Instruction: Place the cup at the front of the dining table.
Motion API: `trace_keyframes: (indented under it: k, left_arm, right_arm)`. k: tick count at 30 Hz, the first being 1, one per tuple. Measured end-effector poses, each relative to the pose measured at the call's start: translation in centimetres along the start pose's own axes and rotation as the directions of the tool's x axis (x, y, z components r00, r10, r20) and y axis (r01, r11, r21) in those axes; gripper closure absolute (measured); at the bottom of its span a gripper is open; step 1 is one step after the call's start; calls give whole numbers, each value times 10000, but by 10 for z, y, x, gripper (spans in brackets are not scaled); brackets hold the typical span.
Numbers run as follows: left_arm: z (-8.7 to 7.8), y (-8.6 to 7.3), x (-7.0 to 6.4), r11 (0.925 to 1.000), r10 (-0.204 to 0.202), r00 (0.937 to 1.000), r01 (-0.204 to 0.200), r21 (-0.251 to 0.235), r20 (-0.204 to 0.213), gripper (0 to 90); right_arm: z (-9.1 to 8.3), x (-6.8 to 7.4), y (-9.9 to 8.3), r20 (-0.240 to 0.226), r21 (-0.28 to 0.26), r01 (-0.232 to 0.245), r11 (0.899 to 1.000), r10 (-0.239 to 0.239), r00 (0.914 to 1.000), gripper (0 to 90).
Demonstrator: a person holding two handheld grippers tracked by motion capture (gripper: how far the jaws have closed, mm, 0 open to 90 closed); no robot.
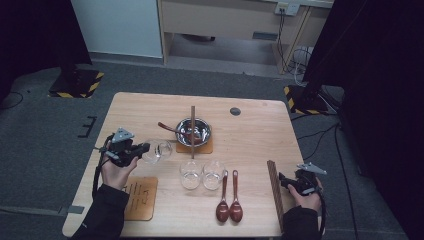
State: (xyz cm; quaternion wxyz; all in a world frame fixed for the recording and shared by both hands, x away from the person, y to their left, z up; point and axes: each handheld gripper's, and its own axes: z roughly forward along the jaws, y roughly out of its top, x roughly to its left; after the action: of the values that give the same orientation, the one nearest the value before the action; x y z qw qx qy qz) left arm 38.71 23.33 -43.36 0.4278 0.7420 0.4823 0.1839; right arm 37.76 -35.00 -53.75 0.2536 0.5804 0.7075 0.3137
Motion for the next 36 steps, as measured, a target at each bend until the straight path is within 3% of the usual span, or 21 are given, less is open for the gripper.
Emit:
trace_keyframes:
  k: [22, 36]
  left_arm:
    - [29, 5, 16, 9988, -312, 9986, 328, 375, -425, 851]
    - [50, -5, 23, 9938, -295, 9968, 371, 1044, -741, 852]
  right_arm:
    - [0, 0, 0, 8, -3, -4, 10000, 4, 10000, 192]
    - [0, 0, 0, 8, -4, -3, 10000, 3, 10000, 191]
